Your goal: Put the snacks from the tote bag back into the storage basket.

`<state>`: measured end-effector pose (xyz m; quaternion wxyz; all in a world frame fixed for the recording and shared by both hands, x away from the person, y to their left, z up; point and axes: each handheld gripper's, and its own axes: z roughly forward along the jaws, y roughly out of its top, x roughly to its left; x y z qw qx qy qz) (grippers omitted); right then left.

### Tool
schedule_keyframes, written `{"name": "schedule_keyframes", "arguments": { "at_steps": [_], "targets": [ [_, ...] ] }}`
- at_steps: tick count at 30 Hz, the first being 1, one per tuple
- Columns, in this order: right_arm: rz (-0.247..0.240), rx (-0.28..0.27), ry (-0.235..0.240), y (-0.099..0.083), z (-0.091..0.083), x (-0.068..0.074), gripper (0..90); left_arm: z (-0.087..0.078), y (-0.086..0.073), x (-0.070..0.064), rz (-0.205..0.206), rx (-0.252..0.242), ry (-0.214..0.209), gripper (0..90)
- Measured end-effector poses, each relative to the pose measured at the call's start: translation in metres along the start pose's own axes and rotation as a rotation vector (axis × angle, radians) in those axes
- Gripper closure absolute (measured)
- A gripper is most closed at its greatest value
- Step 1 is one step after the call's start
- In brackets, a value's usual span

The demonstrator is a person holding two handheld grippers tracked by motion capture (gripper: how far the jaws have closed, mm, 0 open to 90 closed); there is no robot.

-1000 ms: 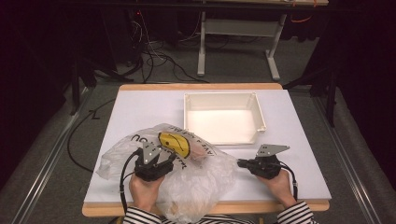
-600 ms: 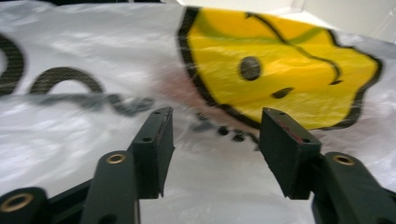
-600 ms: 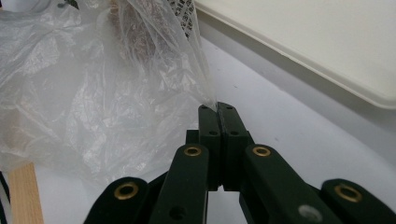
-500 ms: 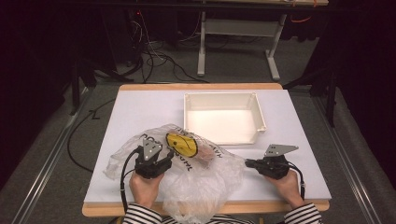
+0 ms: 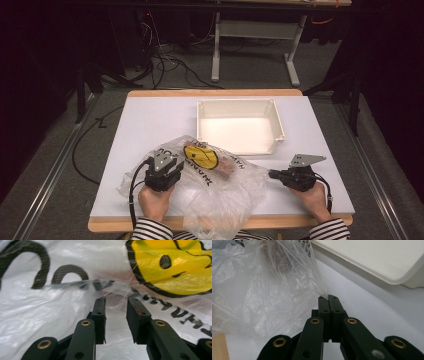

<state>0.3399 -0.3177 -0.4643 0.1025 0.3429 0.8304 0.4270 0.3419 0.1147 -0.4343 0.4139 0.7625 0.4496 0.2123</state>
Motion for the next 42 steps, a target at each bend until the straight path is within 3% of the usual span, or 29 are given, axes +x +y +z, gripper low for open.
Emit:
{"name": "schedule_keyframes", "arguments": {
  "at_steps": [3,11,16,22,29,34,35,38,40,42],
  "targets": [
    [0.009,-0.003,-0.016,-0.002,-0.004,-0.004,90.0,0.000,-0.001,0.000,-0.013,0.000,-0.023,67.9],
    [0.027,-0.001,-0.048,-0.005,-0.008,-0.013,90.0,-0.007,0.007,-0.015,0.025,-0.038,-0.054,62.6],
    [0.026,0.010,-0.081,-0.003,-0.010,-0.018,90.0,-0.014,0.012,-0.020,0.042,-0.066,-0.037,52.9],
    [0.038,0.021,-0.122,-0.004,-0.014,-0.028,90.0,-0.019,0.015,-0.016,0.008,-0.096,-0.014,42.0],
    [0.097,0.009,-0.143,-0.006,-0.018,-0.036,89.2,-0.010,0.011,-0.010,0.007,-0.052,0.001,39.6],
    [0.076,-0.066,-0.082,0.000,-0.021,-0.020,72.6,0.008,0.001,-0.005,-0.008,0.023,-0.006,39.6],
    [0.076,-0.066,-0.082,0.000,-0.021,-0.020,72.6,0.008,0.001,-0.005,-0.008,0.023,-0.006,39.6],
    [0.067,-0.120,-0.048,0.006,-0.024,-0.008,60.5,0.016,-0.004,-0.001,-0.021,0.050,0.000,39.6],
    [0.065,-0.124,-0.041,0.007,-0.024,-0.005,57.5,0.018,-0.006,0.000,-0.026,0.049,0.004,39.7],
    [0.049,-0.123,-0.029,0.011,-0.022,0.002,49.0,0.022,-0.009,0.002,-0.034,0.058,0.007,39.7]
  ]
}}
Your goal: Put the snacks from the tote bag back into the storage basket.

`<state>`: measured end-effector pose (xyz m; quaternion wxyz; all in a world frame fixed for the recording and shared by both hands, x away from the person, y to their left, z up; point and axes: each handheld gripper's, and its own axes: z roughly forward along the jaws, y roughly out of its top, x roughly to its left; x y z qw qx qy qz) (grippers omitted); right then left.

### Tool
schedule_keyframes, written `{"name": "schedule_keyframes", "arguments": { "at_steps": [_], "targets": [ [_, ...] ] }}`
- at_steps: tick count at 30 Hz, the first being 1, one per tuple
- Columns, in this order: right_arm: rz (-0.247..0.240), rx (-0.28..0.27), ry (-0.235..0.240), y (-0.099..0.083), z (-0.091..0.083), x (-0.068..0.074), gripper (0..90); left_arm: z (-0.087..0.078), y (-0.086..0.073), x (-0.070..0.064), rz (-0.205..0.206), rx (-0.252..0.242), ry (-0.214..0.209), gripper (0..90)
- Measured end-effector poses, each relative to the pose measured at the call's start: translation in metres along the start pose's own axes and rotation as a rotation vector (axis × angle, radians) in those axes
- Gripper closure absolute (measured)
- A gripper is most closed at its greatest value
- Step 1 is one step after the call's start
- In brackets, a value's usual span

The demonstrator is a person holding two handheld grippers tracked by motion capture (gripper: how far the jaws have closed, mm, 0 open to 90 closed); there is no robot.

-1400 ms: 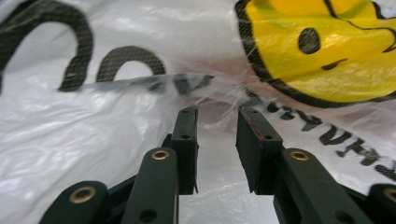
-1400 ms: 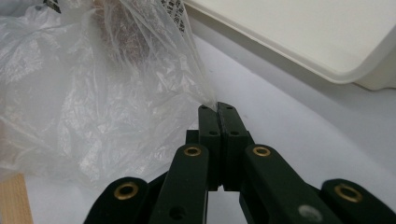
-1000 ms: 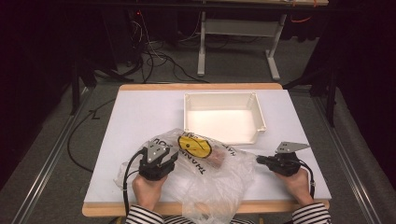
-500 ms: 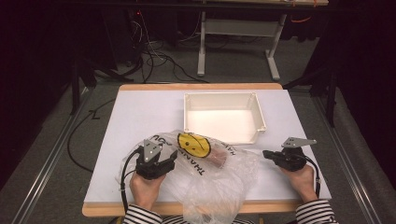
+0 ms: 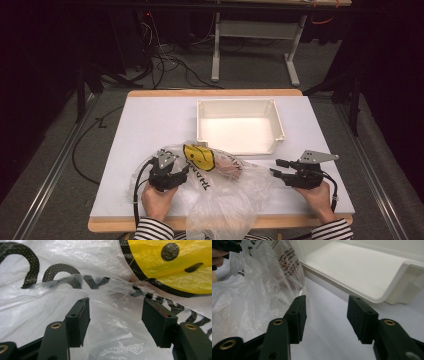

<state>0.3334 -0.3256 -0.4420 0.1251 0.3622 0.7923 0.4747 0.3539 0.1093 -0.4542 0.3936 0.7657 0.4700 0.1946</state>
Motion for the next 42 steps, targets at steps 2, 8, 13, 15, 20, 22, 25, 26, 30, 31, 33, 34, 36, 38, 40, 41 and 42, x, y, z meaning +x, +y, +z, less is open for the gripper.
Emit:
{"name": "schedule_keyframes", "arguments": {
  "at_steps": [2,8,13,15,20,22,25,26,30,31,33,34,36,38,40,41,42],
  "targets": [
    [-0.007,-0.004,0.017,0.001,0.002,0.005,45.8,0.002,-0.002,0.001,-0.004,0.007,0.000,39.7],
    [-0.040,0.014,0.064,0.004,0.012,0.017,40.8,0.014,-0.007,0.000,-0.005,0.045,-0.004,40.3],
    [-0.043,0.059,0.083,0.003,0.023,0.022,40.6,0.020,-0.011,-0.002,0.006,0.068,-0.025,47.0],
    [-0.042,0.094,0.084,0.000,0.029,0.022,41.4,0.024,-0.013,-0.005,0.022,0.089,-0.032,49.7],
    [-0.040,0.171,0.068,-0.006,0.044,0.020,44.8,0.026,-0.016,-0.008,0.059,0.078,-0.024,55.1],
    [-0.046,0.195,0.054,-0.008,0.050,0.020,45.6,0.026,-0.016,-0.008,0.071,0.075,-0.018,59.4],
    [-0.053,0.212,0.056,-0.009,0.054,0.021,53.2,0.025,-0.016,-0.008,0.079,0.081,-0.031,68.8],
    [-0.065,0.219,0.056,-0.010,0.055,0.023,57.3,0.024,-0.016,-0.010,0.087,0.082,-0.044,73.4],
    [-0.116,0.238,0.039,-0.010,0.058,0.027,65.0,0.024,-0.013,-0.012,0.111,0.113,-0.099,87.1],
    [-0.116,0.238,0.039,-0.010,0.058,0.027,65.0,0.024,-0.013,-0.012,0.111,0.113,-0.099,88.0],
    [-0.146,0.243,0.033,-0.011,0.057,0.028,73.6,0.024,-0.014,-0.017,0.138,0.110,-0.110,88.7],
    [-0.152,0.244,0.032,-0.011,0.057,0.029,77.8,0.025,-0.014,-0.020,0.148,0.103,-0.119,88.7],
    [-0.180,0.252,0.029,-0.012,0.055,0.030,87.1,0.025,-0.015,-0.024,0.160,0.088,-0.125,88.8],
    [-0.181,0.253,0.022,-0.012,0.053,0.029,89.1,0.021,-0.015,-0.027,0.171,0.059,-0.123,88.3],
    [-0.177,0.251,0.012,-0.013,0.049,0.027,89.8,0.012,-0.010,-0.031,0.183,0.030,-0.147,80.6],
    [-0.177,0.251,0.012,-0.013,0.049,0.027,89.8,0.012,-0.010,-0.031,0.183,0.030,-0.147,73.2],
    [-0.165,0.241,-0.003,-0.013,0.046,0.023,89.9,-0.001,-0.003,-0.039,0.206,-0.008,-0.167,66.9]
  ]
}}
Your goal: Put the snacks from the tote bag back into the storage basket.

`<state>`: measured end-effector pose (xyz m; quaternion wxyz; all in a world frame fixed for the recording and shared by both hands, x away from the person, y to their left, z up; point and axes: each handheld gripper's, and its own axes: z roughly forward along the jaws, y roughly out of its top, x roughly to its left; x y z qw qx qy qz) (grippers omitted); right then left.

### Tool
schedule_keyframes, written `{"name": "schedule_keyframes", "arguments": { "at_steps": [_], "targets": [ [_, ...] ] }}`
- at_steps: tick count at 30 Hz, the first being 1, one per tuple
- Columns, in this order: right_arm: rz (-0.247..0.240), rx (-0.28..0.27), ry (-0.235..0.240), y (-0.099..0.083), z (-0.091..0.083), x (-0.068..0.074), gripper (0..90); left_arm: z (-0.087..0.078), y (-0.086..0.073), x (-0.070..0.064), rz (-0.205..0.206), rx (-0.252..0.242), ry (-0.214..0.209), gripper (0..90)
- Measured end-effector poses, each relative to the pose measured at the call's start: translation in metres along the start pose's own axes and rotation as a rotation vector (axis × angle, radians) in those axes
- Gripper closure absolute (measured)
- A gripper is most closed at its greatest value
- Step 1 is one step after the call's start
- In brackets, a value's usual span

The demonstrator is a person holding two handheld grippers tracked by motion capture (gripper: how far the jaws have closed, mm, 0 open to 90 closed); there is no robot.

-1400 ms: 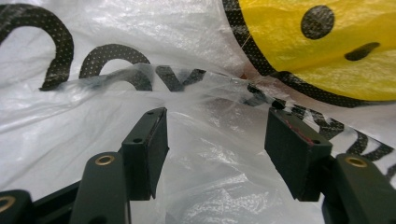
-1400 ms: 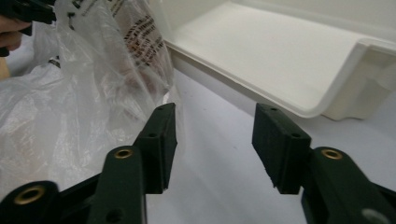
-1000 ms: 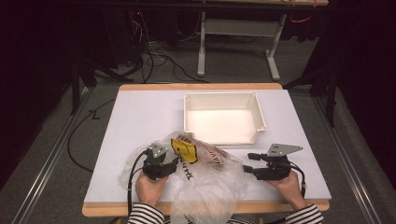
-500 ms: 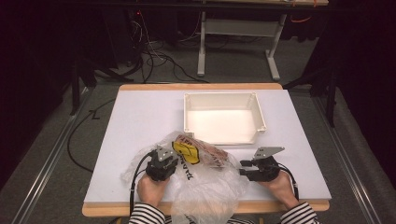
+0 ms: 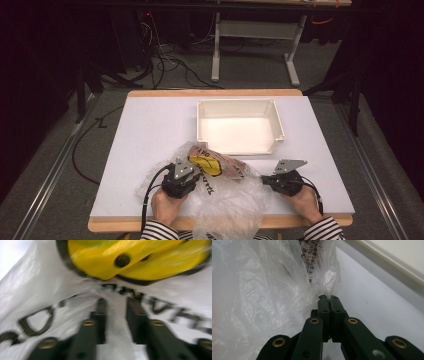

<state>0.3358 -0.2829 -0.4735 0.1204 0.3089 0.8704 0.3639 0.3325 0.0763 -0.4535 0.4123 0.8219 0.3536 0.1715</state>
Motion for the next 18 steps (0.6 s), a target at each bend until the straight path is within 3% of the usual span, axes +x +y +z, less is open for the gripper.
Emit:
{"name": "schedule_keyframes", "arguments": {
  "at_steps": [1,2,6,12,18],
  "targets": [
    [0.000,0.000,0.000,0.000,0.000,0.000,89.9,0.000,0.000,0.000,0.000,0.000,0.000,62.9],
    [0.005,-0.003,-0.017,-0.001,-0.003,-0.002,89.9,-0.011,0.010,-0.008,0.029,-0.043,0.020,57.9],
    [0.004,0.000,-0.027,-0.002,-0.006,-0.003,89.9,-0.020,0.022,-0.008,0.005,-0.082,0.047,50.6],
    [0.024,-0.018,-0.030,-0.004,-0.014,-0.013,89.8,-0.020,0.018,0.003,-0.069,-0.072,0.092,44.3],
    [0.083,-0.036,-0.038,-0.010,-0.024,-0.027,89.6,-0.021,0.013,-0.005,-0.055,-0.060,0.080,44.4]
  ]
}}
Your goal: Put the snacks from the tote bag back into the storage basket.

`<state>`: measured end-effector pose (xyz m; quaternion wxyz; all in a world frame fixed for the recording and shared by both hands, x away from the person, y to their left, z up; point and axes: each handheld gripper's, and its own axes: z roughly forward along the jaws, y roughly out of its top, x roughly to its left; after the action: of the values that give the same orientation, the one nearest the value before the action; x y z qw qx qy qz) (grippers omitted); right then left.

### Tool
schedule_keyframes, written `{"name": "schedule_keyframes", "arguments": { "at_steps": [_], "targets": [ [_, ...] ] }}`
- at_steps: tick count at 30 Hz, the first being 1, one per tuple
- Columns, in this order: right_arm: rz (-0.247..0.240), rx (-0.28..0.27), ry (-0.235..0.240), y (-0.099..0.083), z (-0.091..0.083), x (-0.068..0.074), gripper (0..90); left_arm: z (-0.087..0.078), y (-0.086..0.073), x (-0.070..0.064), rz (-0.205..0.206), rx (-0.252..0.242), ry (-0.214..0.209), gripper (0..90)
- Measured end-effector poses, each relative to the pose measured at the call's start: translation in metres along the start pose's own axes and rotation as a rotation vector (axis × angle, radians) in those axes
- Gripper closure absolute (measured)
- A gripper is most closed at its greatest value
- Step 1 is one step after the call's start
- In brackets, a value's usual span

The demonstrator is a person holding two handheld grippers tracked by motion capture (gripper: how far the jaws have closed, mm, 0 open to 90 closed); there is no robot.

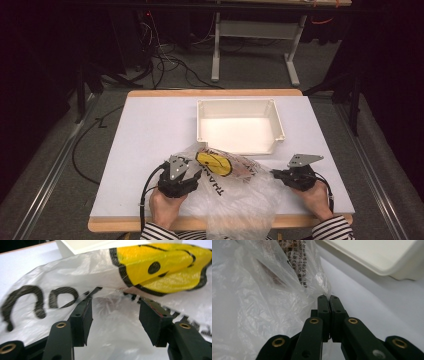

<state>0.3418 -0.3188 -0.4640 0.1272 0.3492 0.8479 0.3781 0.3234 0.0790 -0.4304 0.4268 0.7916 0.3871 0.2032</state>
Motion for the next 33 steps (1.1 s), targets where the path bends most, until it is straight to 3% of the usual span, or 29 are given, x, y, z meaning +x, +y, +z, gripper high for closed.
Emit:
{"name": "schedule_keyframes", "arguments": {
  "at_steps": [4,11,14,19,20,25,29,32,33],
  "targets": [
    [0.041,0.003,-0.047,-0.004,-0.007,-0.018,89.6,0.004,0.000,-0.005,0.006,0.016,-0.028,44.7],
    [0.063,0.026,-0.084,-0.006,0.000,-0.030,88.9,0.019,-0.009,-0.008,-0.005,0.044,-0.073,44.3],
    [0.089,0.010,-0.097,-0.004,0.000,-0.029,77.4,0.026,-0.013,-0.008,-0.010,0.068,-0.080,44.6],
    [0.091,-0.070,-0.098,-0.001,-0.017,-0.018,65.1,0.030,-0.015,-0.007,-0.015,0.080,-0.084,46.2],
    [0.079,-0.109,-0.111,0.002,-0.028,-0.010,60.5,0.032,-0.016,-0.007,-0.013,0.088,-0.084,46.8],
    [0.057,-0.186,-0.097,0.008,-0.048,0.009,54.8,0.038,-0.019,-0.007,-0.023,0.103,-0.090,48.5],
    [0.045,-0.207,-0.083,0.009,-0.054,0.018,52.3,0.042,-0.019,-0.007,-0.027,0.115,-0.092,51.4],
    [0.035,-0.216,-0.047,0.009,-0.055,0.028,52.4,0.044,-0.020,-0.006,-0.034,0.124,-0.093,52.8],
    [0.010,-0.201,-0.016,0.008,-0.052,0.037,52.1,0.045,-0.020,-0.006,-0.036,0.125,-0.092,53.6]
  ]
}}
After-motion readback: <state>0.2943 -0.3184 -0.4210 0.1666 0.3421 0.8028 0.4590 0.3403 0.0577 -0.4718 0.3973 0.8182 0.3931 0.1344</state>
